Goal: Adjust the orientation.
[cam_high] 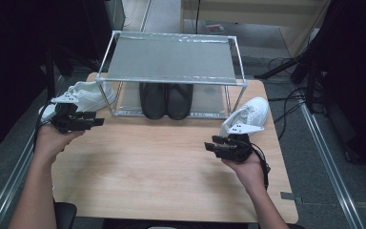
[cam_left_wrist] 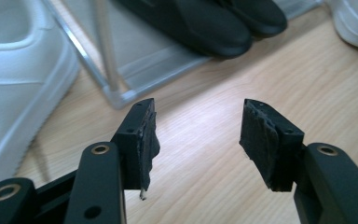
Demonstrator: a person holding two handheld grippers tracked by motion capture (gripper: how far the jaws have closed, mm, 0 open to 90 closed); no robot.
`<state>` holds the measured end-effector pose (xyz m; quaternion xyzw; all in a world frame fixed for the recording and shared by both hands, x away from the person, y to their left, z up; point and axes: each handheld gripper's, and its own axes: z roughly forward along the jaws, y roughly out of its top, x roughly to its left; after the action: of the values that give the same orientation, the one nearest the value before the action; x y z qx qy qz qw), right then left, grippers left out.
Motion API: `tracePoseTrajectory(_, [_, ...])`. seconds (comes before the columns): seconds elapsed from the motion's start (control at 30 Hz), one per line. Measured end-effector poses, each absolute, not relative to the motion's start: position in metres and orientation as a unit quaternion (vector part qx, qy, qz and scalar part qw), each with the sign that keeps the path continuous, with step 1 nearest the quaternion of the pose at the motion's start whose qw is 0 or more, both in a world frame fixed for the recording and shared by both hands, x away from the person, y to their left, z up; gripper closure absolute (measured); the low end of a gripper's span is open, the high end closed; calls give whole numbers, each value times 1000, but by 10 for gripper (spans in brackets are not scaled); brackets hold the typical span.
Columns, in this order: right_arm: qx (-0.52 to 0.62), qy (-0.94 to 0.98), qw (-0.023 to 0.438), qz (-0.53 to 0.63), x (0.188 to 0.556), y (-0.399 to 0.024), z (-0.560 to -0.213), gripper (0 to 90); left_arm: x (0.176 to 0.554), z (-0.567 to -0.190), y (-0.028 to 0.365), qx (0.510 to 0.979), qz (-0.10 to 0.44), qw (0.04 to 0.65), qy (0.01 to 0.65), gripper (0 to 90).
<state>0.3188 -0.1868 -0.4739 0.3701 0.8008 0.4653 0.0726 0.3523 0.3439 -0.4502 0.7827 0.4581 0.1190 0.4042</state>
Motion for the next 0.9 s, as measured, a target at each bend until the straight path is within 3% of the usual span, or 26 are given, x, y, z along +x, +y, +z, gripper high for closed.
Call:
tracePoseTrajectory(0.27, [376, 800, 80, 460, 311, -192, -476, 546, 365, -456, 366, 761, 139, 396, 495, 536])
tracePoseTrajectory(0.33, [379, 799, 83, 459, 309, -194, -477, 546, 369, -457, 371, 756, 150, 394, 501, 616])
tracePoseTrajectory(0.43, [385, 798, 83, 457, 307, -195, -478, 546, 377, -458, 378, 747, 157, 394, 512, 822])
tracePoseTrajectory(0.5, [388, 797, 84, 454, 305, -197, -478, 546, 382, -458, 383, 735, 163, 404, 519, 873])
tracePoseTrajectory(0.9, [388, 800, 98, 447, 300, -198, -479, 548, 422, -450, 419, 721, 173, 384, 551, 900])
